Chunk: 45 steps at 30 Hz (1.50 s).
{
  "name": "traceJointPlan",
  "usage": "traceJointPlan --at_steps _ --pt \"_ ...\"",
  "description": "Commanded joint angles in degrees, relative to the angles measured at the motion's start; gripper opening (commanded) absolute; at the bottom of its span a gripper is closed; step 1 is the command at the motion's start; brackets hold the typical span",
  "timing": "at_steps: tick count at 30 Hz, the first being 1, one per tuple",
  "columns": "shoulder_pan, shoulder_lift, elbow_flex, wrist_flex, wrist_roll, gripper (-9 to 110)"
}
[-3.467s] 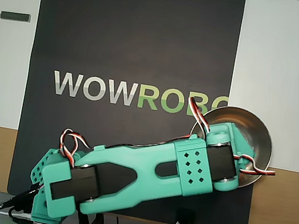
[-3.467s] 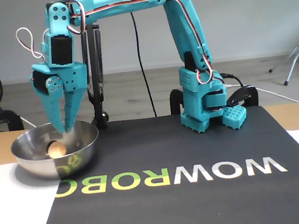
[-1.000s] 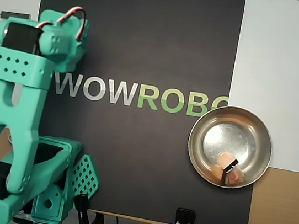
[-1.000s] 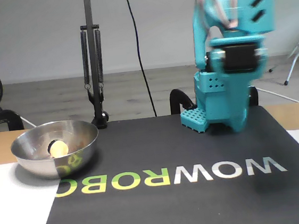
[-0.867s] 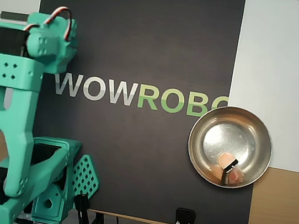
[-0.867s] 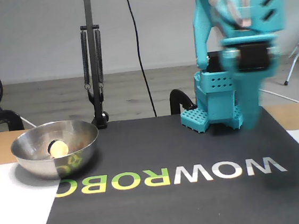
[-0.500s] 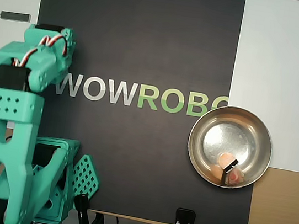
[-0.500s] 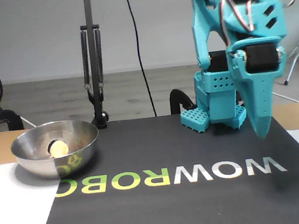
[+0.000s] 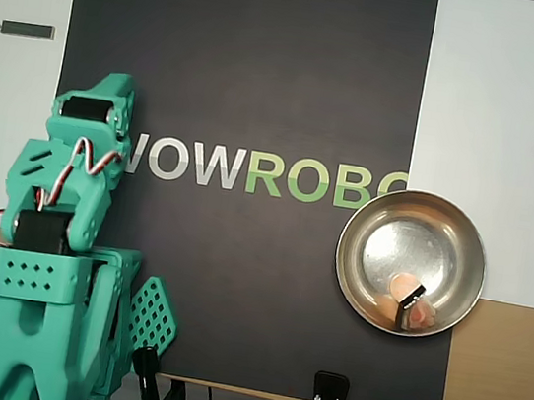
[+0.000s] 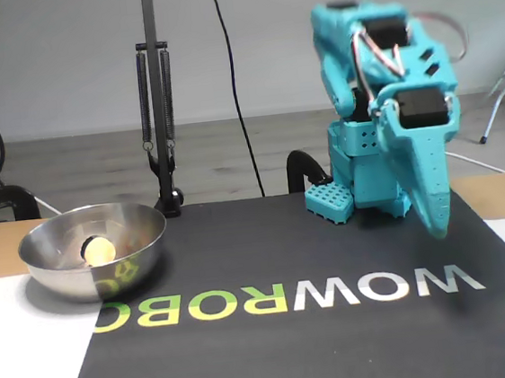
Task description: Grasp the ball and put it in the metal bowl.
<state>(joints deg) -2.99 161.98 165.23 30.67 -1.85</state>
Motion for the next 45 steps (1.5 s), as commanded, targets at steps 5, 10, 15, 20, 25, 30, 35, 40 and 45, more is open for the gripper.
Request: traceJointPlan --at_steps 5,10,15,20,25,30,35,40,45 --pt "0.44 17.93 12.13 -3.16 -0.18 5" --pt "0.44 26.28 14.06 1.49 -0.09 5" --pt "0.53 30.85 13.97 8.79 -0.26 5" --pt "2.20 33.49 13.89 16.08 -0.26 5" --pt "3.34 33.49 13.89 16.52 -0.26 5" --pt "3.60 33.49 13.89 16.44 -0.26 5" --pt "3.60 33.49 13.89 16.35 -0.26 5" --pt "3.60 33.49 13.89 16.35 -0.26 5" --pt "3.60 33.49 13.89 16.35 -0.26 5"
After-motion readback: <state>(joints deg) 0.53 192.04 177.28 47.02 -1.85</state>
